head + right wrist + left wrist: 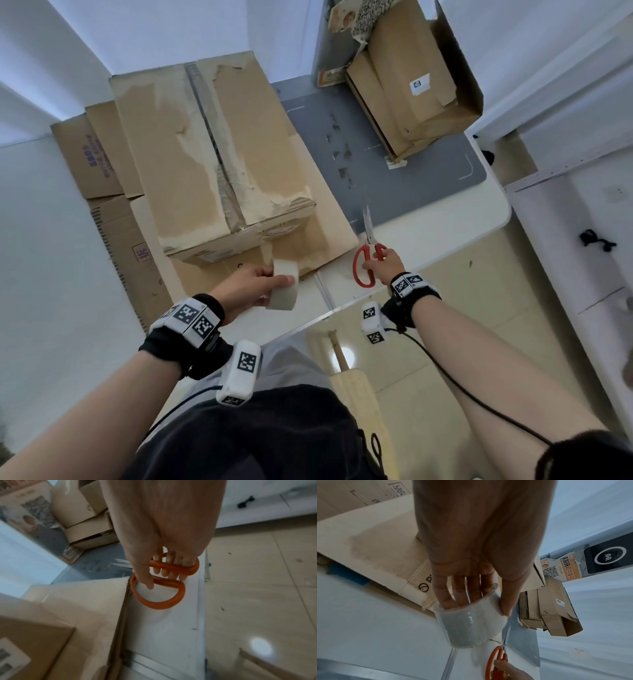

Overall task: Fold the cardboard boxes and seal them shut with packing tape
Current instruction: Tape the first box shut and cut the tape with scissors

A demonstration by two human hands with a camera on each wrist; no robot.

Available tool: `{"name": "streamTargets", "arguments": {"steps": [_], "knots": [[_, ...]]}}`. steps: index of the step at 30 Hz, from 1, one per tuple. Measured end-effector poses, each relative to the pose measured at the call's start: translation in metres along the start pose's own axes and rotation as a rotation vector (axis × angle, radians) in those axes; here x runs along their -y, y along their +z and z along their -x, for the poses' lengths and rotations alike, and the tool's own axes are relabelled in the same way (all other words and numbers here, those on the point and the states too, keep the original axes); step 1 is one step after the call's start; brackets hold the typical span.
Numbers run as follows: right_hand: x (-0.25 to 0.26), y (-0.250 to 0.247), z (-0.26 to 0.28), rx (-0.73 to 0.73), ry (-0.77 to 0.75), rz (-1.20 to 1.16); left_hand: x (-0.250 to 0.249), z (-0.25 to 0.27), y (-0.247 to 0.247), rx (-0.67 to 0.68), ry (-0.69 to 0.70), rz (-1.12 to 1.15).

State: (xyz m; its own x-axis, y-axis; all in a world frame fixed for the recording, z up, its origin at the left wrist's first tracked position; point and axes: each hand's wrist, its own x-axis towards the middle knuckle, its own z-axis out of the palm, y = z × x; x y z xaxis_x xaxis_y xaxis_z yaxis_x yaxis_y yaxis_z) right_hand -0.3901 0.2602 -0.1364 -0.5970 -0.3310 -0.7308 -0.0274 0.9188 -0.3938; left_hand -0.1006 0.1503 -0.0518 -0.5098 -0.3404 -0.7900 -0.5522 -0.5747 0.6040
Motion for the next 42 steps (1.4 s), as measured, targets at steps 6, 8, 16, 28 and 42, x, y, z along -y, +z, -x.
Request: {"name": "streamTargets", "arguments": {"steps": [6, 8, 16, 28, 42], "knots": [[-0.015, 0.027, -0.038, -0.027, 0.146, -0.049, -0.013, 0.002, 0.001, 0.02, 0.051, -0.064], [-0.011, 0.03, -0.032, -0.07, 0.142, -0.03, -0.016, 0.004, 0.001, 0.023, 0.062, -0.066], [0.038, 0.007, 0.015, -0.257, 0.006, -0.257, -0.029, 0.009, 0.003, 0.022, 0.156, -0.071], [0.09, 0.006, 0.14, 0.416, -0.333, -0.177, -0.064, 0.015, 0.015, 0.122, 0.249, -0.174], [0.056, 0.003, 0.148, 0.337, -0.512, -0.302, -0.063, 0.01, 0.033, -0.28, 0.533, -0.808]]}}
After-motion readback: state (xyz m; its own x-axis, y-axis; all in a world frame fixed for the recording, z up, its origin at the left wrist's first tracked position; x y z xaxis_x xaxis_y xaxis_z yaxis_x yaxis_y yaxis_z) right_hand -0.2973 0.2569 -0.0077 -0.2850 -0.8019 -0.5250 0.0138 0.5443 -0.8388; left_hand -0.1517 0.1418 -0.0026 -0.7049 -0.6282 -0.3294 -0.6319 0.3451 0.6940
